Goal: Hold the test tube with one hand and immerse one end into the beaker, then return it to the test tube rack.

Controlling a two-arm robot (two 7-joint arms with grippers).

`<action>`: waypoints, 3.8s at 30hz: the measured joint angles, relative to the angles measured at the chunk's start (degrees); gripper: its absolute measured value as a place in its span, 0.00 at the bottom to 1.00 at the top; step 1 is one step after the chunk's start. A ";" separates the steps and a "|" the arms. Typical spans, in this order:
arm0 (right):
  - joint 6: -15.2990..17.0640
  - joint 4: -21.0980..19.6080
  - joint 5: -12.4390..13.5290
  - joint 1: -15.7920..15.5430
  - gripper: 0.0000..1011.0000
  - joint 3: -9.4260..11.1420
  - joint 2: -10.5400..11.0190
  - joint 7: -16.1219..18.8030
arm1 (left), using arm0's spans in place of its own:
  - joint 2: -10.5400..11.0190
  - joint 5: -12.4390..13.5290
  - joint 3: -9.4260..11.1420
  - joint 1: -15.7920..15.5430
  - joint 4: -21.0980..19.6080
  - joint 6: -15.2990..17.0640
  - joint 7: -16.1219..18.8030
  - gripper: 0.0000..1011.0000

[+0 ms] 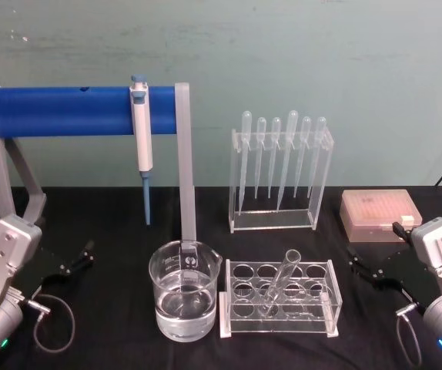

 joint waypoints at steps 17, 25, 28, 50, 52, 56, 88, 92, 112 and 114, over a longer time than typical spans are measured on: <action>0.00 0.00 0.00 0.00 0.99 0.00 0.00 0.00 | 0.00 0.00 0.00 0.00 0.00 0.00 0.00 0.99; 0.00 0.00 0.00 0.00 0.99 0.00 0.00 0.00 | 0.00 0.00 0.00 0.00 0.00 0.00 0.00 0.99; 0.01 0.00 0.00 0.00 0.99 0.00 0.00 0.00 | 0.00 0.00 0.00 0.00 0.00 0.00 0.00 0.99; -1.54 -2.30 -0.53 -0.70 0.99 2.19 0.26 0.67 | 0.00 0.00 0.00 0.00 0.00 0.00 0.00 0.99; -1.96 -3.68 0.01 -1.43 0.99 3.09 0.73 1.28 | 0.00 0.00 0.00 0.00 0.00 0.00 0.00 0.99; -3.01 -7.20 2.18 -3.61 0.99 5.05 2.26 3.83 | 0.00 0.00 0.00 0.00 0.00 0.00 0.00 0.99; -14.43 -7.82 13.09 -3.36 0.99 2.49 6.89 42.01 | 0.00 0.00 0.00 0.00 0.00 0.00 0.00 0.99; -13.98 -5.03 13.23 -0.47 0.99 1.75 4.16 43.83 | 0.00 0.00 0.00 0.00 0.00 0.00 0.00 0.99; -12.12 0.80 14.04 3.70 0.99 0.93 -1.61 46.97 | 0.00 0.00 0.00 0.00 0.00 0.00 0.00 0.99; -11.82 1.16 14.25 3.84 0.99 0.94 -1.90 47.08 | 0.00 0.00 0.00 0.00 0.00 0.00 0.00 0.99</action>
